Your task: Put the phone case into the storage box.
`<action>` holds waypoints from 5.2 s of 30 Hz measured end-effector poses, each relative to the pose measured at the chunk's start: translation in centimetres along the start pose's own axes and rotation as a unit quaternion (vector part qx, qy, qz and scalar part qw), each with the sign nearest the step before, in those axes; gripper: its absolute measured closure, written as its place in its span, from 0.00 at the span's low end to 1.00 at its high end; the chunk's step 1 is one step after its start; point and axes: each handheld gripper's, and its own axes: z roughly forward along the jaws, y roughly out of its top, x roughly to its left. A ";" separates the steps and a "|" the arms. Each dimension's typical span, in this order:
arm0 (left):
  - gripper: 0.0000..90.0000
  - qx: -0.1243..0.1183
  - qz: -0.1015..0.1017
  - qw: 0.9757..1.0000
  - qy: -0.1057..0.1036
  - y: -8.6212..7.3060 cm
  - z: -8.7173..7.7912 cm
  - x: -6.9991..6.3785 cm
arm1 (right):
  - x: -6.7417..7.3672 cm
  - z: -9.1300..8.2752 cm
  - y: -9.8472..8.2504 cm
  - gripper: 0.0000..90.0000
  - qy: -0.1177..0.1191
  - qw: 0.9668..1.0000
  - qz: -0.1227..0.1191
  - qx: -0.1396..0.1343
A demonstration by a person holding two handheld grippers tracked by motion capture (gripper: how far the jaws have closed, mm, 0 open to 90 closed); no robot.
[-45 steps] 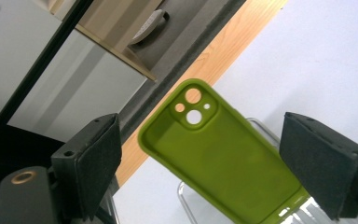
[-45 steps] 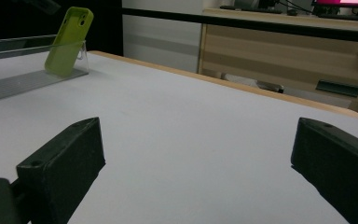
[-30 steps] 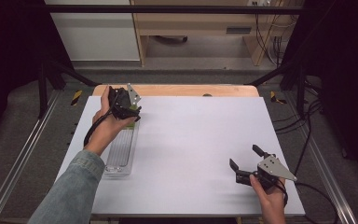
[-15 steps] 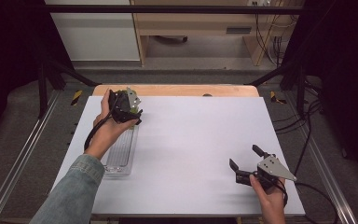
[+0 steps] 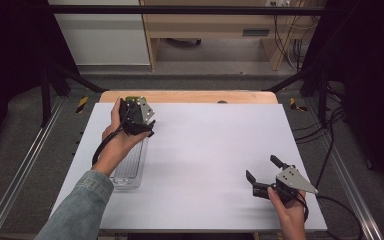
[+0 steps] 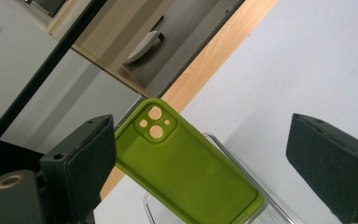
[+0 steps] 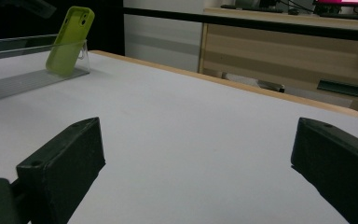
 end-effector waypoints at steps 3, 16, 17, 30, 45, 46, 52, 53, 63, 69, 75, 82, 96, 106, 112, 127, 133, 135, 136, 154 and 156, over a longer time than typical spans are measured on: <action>0.09 -0.003 0.000 1.000 -0.001 0.0 -0.1 -0.3 | 0.0 0.0 0.0 0.03 0.000 1.000 0.000 0.000; 0.09 -0.026 -0.004 1.000 -0.014 0.4 -1.0 -1.9 | 0.0 0.0 0.0 0.03 0.000 1.000 -0.001 0.000; 0.09 -0.029 -0.005 0.999 -0.015 0.4 -1.1 -2.0 | 0.0 0.0 0.0 0.03 0.000 1.000 -0.001 0.000; 0.09 -0.057 -0.011 0.998 -0.039 0.9 -2.4 -4.3 | 0.1 0.0 0.0 0.03 0.001 1.000 -0.002 0.001; 0.09 -0.083 -0.021 0.994 -0.066 1.1 -3.6 -6.5 | 0.1 0.1 0.0 0.03 0.001 1.000 -0.003 0.001; 0.09 -0.084 -0.023 0.994 -0.068 1.1 -3.6 -6.6 | 0.1 0.1 0.0 0.03 0.001 1.000 -0.003 0.001; 0.09 -0.093 -0.033 0.992 -0.076 0.9 -4.1 -7.3 | 0.1 0.1 0.0 0.03 0.001 1.000 -0.003 0.001; 0.09 -0.093 -0.033 0.992 -0.078 0.8 -4.2 -7.4 | 0.1 0.1 0.0 0.03 0.001 1.000 -0.003 0.002; 0.09 -0.107 -0.044 0.989 -0.089 0.2 -5.3 -8.5 | 0.2 0.1 0.0 0.03 0.001 1.000 -0.003 0.001; 0.08 -0.117 -0.060 0.987 -0.095 -0.2 -6.2 -8.5 | 0.2 0.1 0.0 0.03 0.002 1.000 -0.004 0.002; 0.07 -0.127 -0.073 0.984 -0.099 -0.8 -6.9 -8.2 | 0.2 0.1 0.0 0.03 0.003 1.000 -0.004 0.002; 0.06 -0.141 -0.098 0.980 -0.100 -1.6 -7.5 -7.6 | 0.2 0.1 0.0 0.03 0.002 1.000 -0.005 0.003; 0.05 -0.153 -0.117 0.976 -0.096 -3.2 -8.7 -6.6 | 0.3 0.1 0.0 0.03 0.002 1.000 -0.006 0.002; 0.04 -0.172 -0.145 0.970 -0.088 -4.1 -9.5 -5.3 | 0.3 0.1 0.0 0.03 0.003 1.000 -0.006 0.002; 0.04 -0.179 -0.157 0.968 -0.079 -5.0 -10.0 -4.6 | 0.3 0.1 0.0 0.03 0.004 1.000 -0.006 0.002; 0.03 -0.207 -0.188 0.958 -0.061 -6.5 -11.6 -2.2 | 0.4 0.1 0.0 0.03 0.003 1.000 -0.008 0.003; 0.03 -0.218 -0.199 0.954 -0.056 -7.2 -12.1 -1.8 | 0.4 0.1 0.0 0.03 0.004 1.000 -0.008 0.003; 0.03 -0.219 -0.201 0.953 -0.055 -7.5 -12.2 -1.7 | 0.4 0.1 0.0 0.03 0.004 1.000 -0.008 0.003; 0.03 -0.220 -0.202 0.953 -0.054 -7.6 -12.2 -1.7 | 0.4 0.1 0.0 0.03 0.004 1.000 -0.008 0.003; 0.02 -0.245 -0.231 0.941 -0.037 -9.8 -13.3 -0.8 | 0.5 0.1 0.0 0.03 0.008 1.000 -0.009 0.004; 0.02 -0.248 -0.233 0.940 -0.036 -10.0 -13.4 -0.9 | 0.5 0.1 0.0 0.03 0.008 1.000 -0.008 0.004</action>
